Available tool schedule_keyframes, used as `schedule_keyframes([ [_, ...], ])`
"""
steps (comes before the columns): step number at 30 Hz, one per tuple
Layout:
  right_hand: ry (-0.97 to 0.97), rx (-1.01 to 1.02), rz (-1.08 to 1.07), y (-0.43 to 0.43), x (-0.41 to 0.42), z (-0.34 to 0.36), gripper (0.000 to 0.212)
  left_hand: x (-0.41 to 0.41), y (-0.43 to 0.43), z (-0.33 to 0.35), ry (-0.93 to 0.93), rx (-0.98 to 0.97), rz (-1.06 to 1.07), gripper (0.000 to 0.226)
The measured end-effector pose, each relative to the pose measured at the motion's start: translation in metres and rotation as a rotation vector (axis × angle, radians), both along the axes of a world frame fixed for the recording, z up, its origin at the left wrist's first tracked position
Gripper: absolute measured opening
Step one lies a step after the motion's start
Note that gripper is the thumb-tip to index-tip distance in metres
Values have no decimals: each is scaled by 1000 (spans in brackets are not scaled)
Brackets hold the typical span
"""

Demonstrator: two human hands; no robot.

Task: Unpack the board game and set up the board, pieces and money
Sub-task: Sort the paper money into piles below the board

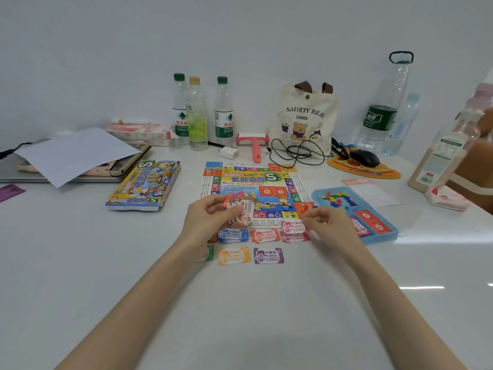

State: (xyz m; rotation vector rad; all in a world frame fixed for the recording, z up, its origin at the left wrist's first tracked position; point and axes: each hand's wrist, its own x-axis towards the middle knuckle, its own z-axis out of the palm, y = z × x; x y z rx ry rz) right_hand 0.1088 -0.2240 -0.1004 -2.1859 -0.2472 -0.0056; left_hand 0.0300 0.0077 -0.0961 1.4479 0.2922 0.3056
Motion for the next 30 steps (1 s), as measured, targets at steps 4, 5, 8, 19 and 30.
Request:
schedule_keyframes([
  [4,28,-41,20,-4,0,-4,7,-1,-1,0,3,2,1,27],
  [5,23,-53,24,-4,0,-5,6,-1,-1,0,5,-1,1,26],
  [8,-9,-90,22,-3,0,-7,9,-2,-2,0,10,-16,-2,28],
  [19,-109,-189,105,2,-11,-6,13,-2,-1,1,8,-30,-4,25],
  [30,-152,-181,112,13,-22,6,12,-3,2,0,15,-69,-25,26],
])
